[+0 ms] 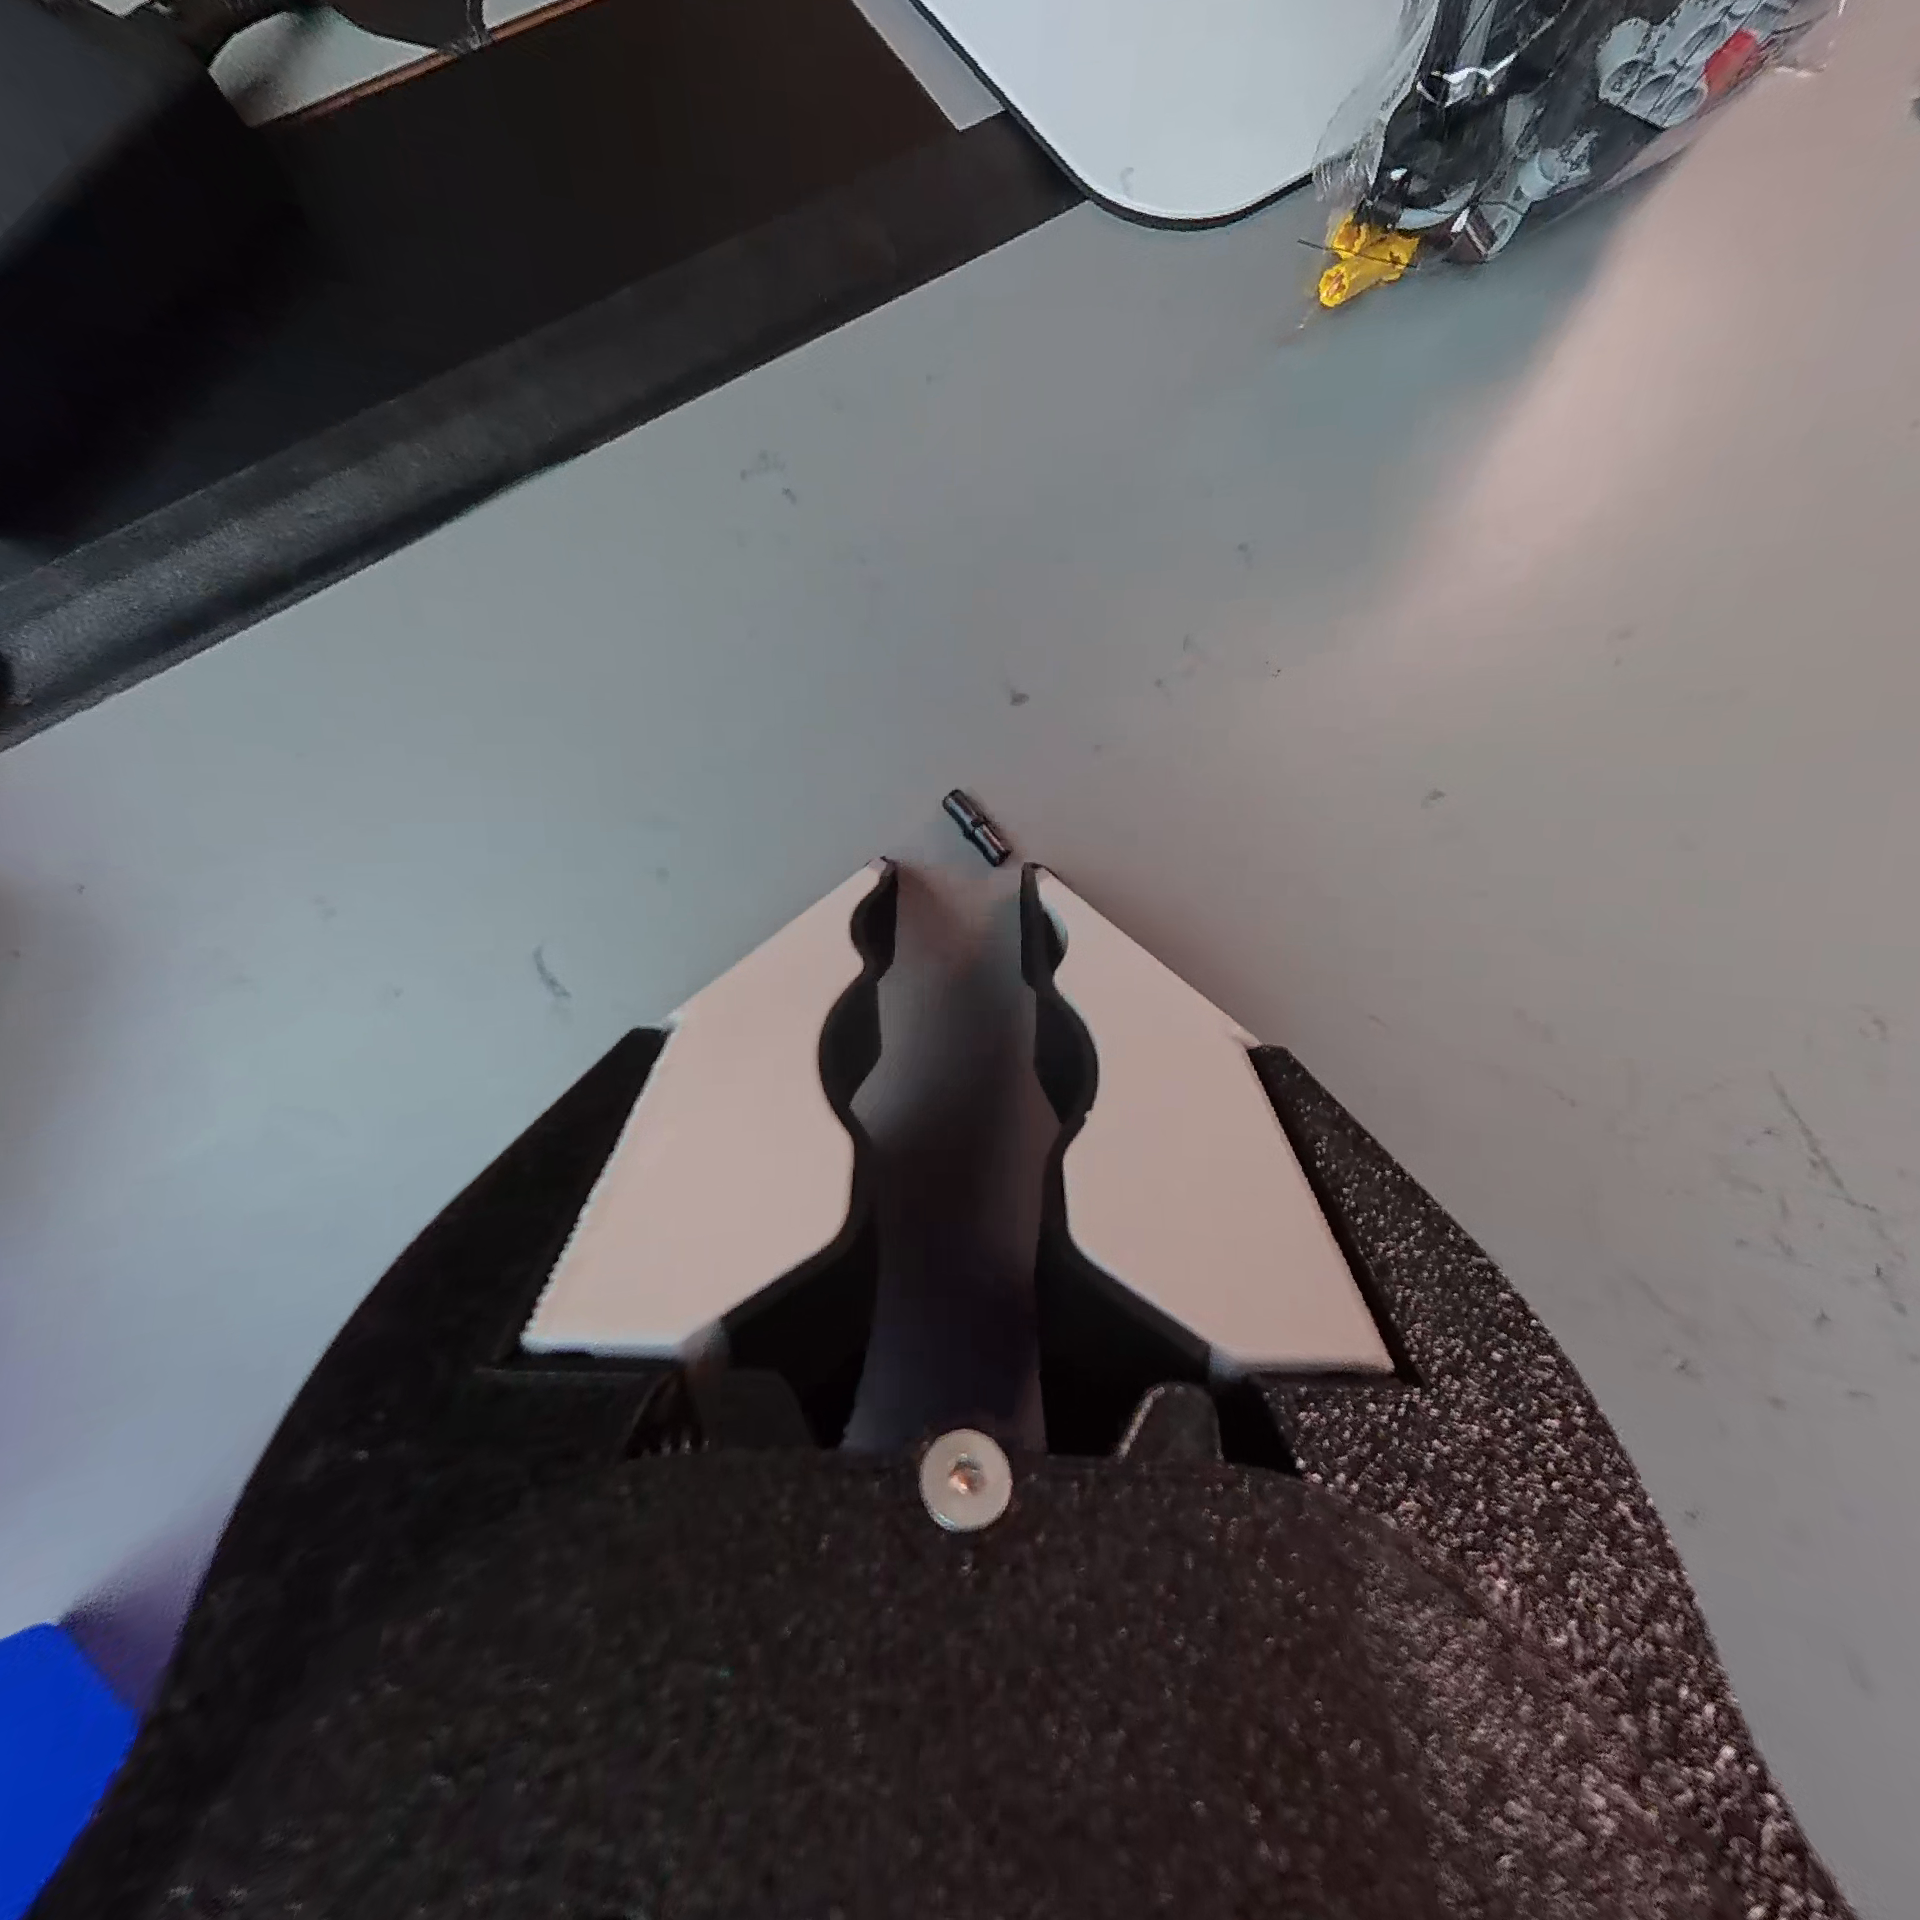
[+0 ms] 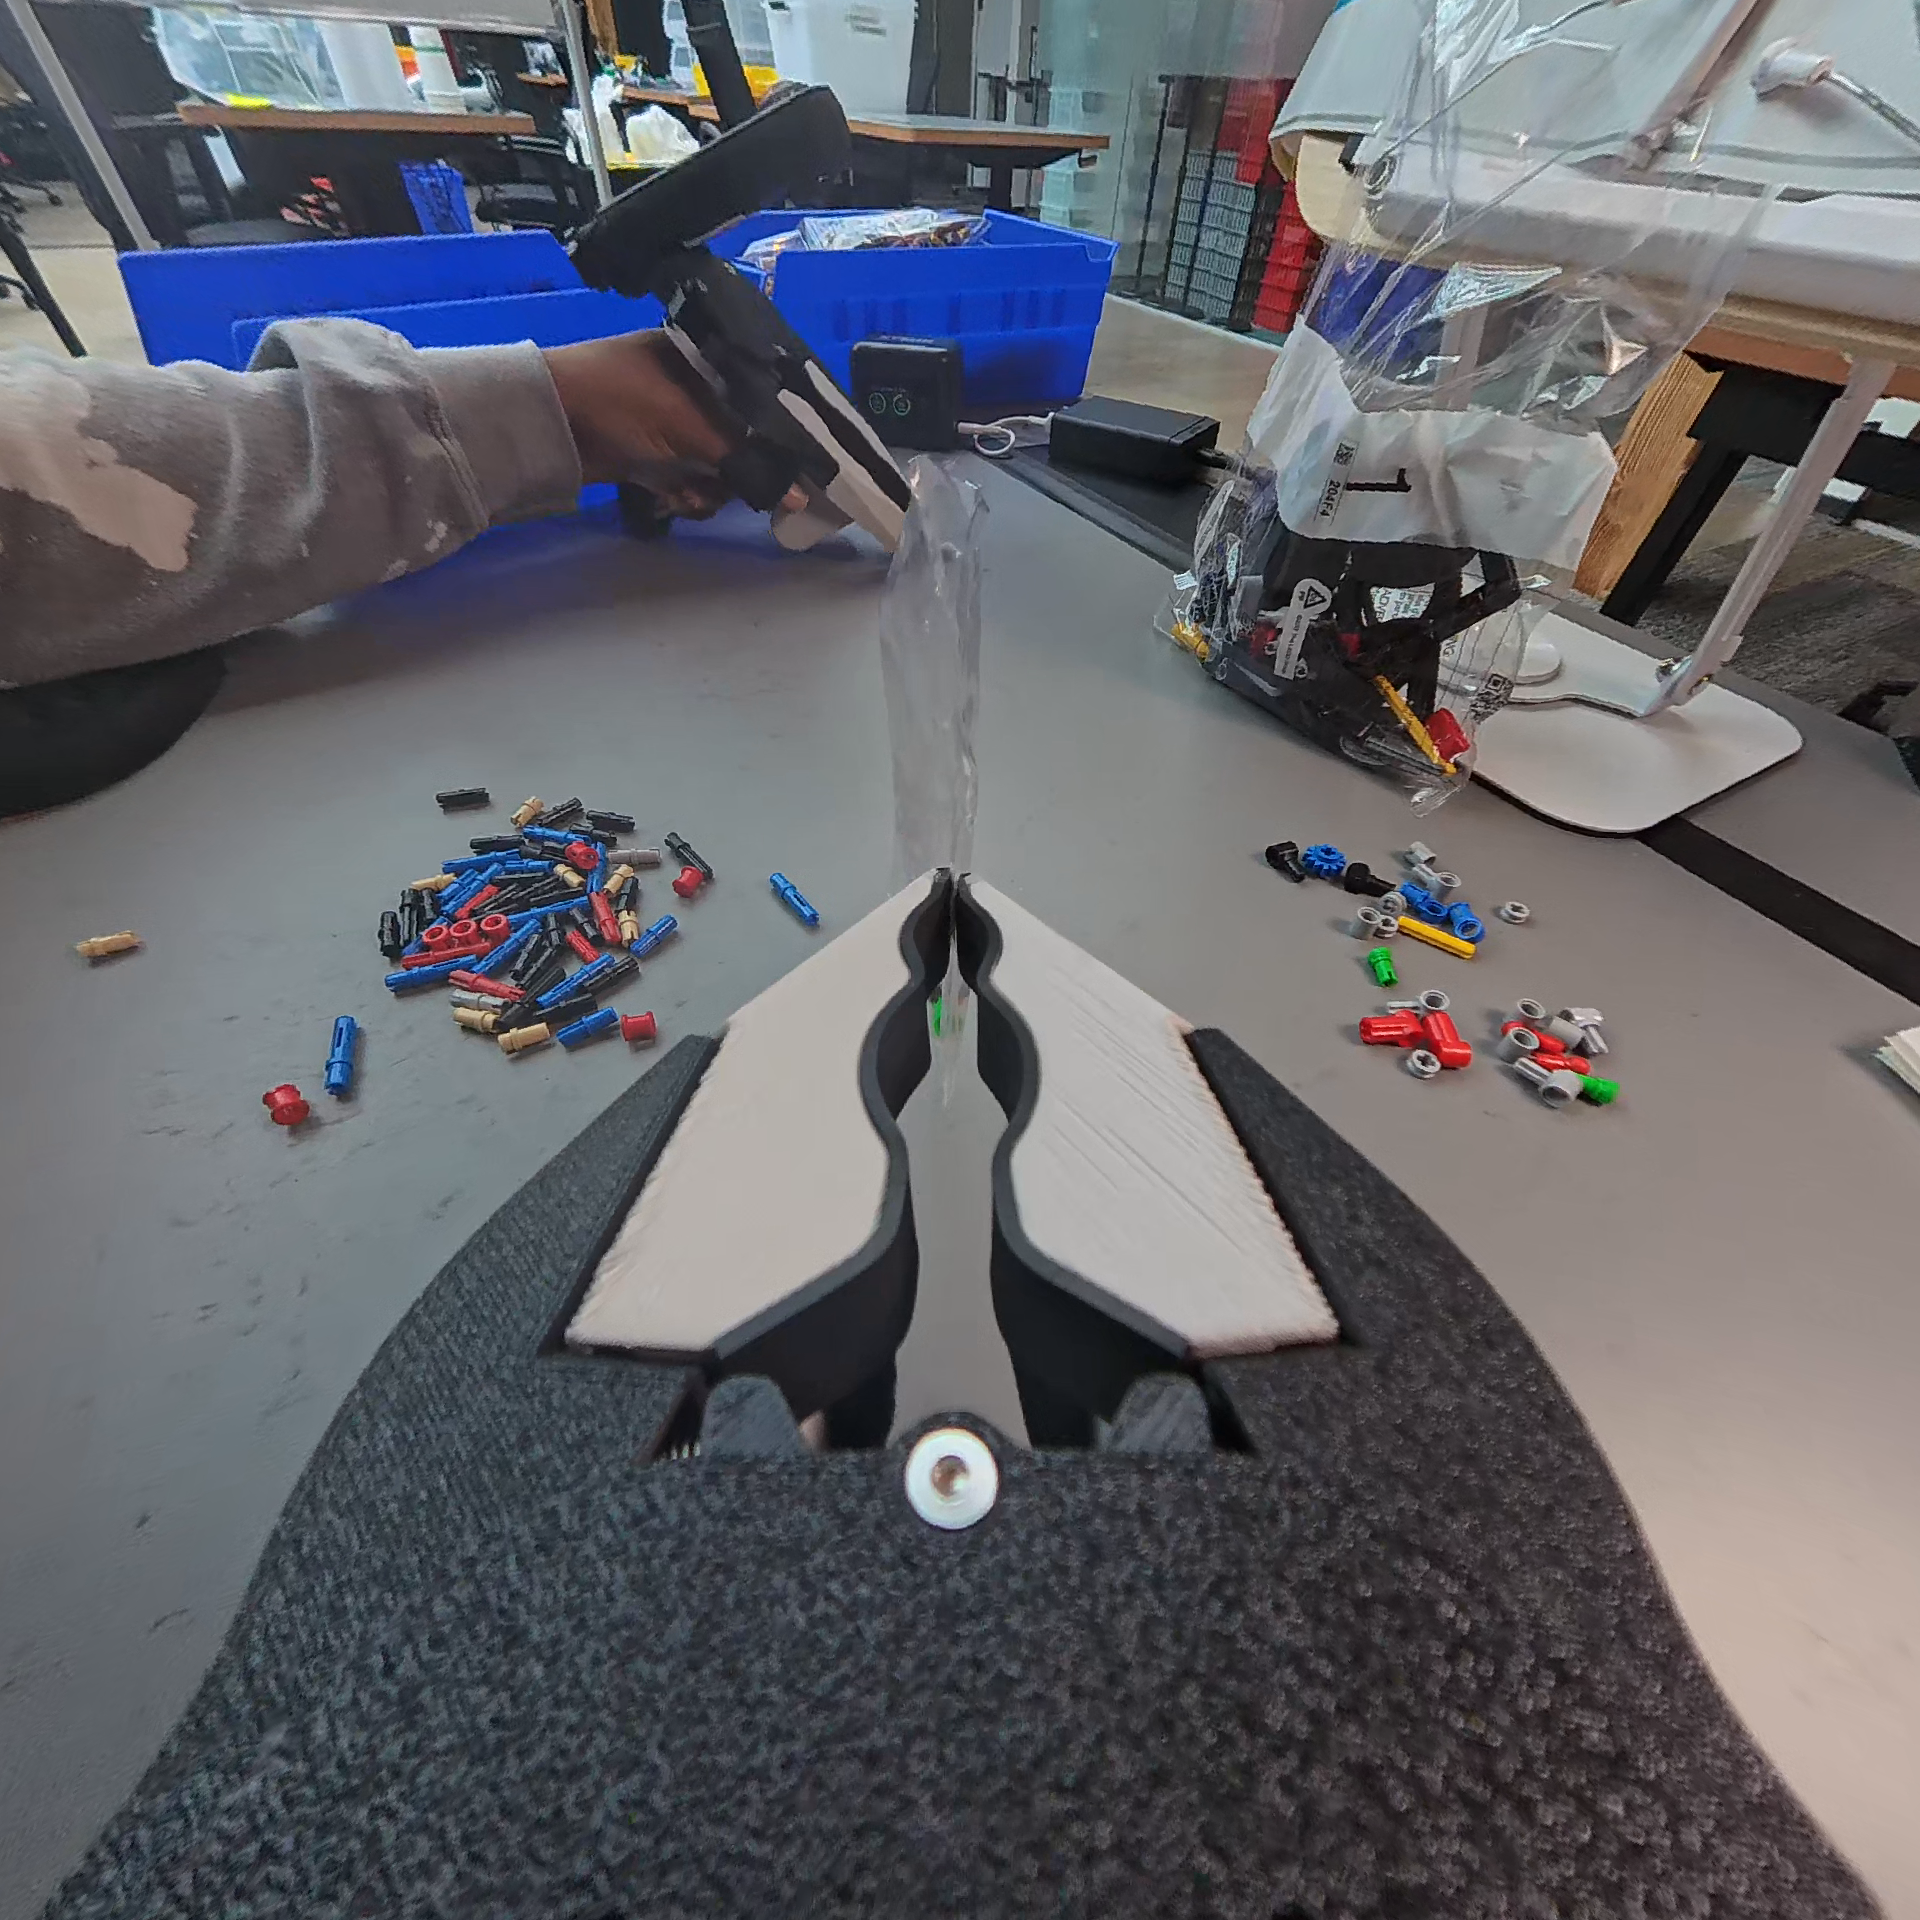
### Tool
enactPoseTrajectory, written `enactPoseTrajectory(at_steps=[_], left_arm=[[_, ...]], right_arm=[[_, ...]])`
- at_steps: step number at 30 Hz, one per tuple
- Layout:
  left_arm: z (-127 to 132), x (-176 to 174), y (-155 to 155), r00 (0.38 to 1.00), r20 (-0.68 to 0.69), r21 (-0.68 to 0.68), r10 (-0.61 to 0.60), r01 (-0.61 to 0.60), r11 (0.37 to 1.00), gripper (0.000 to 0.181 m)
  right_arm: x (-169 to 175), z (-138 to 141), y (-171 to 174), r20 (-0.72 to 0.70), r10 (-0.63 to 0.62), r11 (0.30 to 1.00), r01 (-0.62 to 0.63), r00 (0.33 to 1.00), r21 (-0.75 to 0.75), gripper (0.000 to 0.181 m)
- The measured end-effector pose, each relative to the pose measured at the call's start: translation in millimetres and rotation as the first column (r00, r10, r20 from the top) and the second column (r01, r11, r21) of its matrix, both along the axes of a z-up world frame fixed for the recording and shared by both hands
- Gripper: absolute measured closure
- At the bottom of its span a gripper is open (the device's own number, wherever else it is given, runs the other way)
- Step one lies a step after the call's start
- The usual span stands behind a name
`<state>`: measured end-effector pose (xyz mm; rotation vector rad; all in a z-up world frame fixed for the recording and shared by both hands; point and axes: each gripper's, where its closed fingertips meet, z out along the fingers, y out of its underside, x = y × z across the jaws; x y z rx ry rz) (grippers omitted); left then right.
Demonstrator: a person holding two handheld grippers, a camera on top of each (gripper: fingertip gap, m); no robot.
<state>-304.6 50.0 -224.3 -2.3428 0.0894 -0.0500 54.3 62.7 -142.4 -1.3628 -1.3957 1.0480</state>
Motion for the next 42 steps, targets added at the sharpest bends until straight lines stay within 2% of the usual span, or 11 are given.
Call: enactPoseTrajectory(at_steps=[4, 12, 15, 17, 19, 22, 24, 27, 37, 39, 42], left_arm=[[0, 1, 8, 0.999, -0.008, 0.01, -0.034, 0.034, 0.999, 0.152], [0, 12, 13, 0.999, 0.001, 0.0, -0.052, 0.052, 0.999, 0.177], [27, 51, 18, 0.98, 0.081, 0.102, -0.182, 0.173, 0.98, 0.177], [73, 109, 18, 0.919, 0.12, 0.247, -0.375, 0.338, 0.908, 0.178], [117, 178, 7, 0.81, 0.103, 0.362, -0.577, 0.51, 0.78, 0.177], [147, 263, -17, 0.64, 0.033, 0.39, -0.768, 0.699, 0.6, 0.178], [145, 295, -26, 0.583, -0.019, 0.355, -0.812, 0.763, 0.54, 0.178], [132, 312, -28, 0.561, -0.049, 0.306, -0.826, 0.796, 0.522, 0.178], [133, 296, -24, 0.591, 0.024, 0.356, -0.806, 0.748, 0.559, 0.162], [110, 281, -22, 0.613, 0.055, 0.268, -0.788, 0.751, 0.603, 0.159], [51, 271, -29, 0.627, 0.108, 0.031, -0.772, 0.774, 0.633, 0.155]], right_arm=[[-1, -2, -2, 0.008, 0.008, 1.0, -0.008, 1.0, 0.002, 0.181], [-1, -3, -2, 0.013, 0.005, 1.0, -0.005, 1.0, 0.01, 0.181], [-2, -2, -4, 0.01, 0.012, 1.0, -0.012, 1.0, 0.015, 0.181], [-3, -1, -7, 0.002, 0.029, 0.999, -0.029, 1.0, 0.025, 0.181], [-4, 1, -12, -0.009, 0.049, 0.998, -0.048, 0.999, 0.032, 0.181], [-5, 2, -18, -0.011, 0.072, 0.996, -0.072, 0.997, 0.051, 0.181], [-5, 4, -23, -0.022, 0.092, 0.994, -0.09, 0.996, 0.062, 0.181], [-6, 8, -28, -0.038, 0.113, 0.991, -0.111, 0.993, 0.069, 0.181], [-3, 9, -22, -0.044, 0.096, 0.993, -0.093, 0.994, 0.069, 0.181], [0, 10, -12, -0.044, 0.055, 0.996, -0.052, 0.998, 0.069, 0.181], [4, 16, 1, -0.08, 0.006, 0.999, -0.004, 0.997, 0.033, 0.181]])
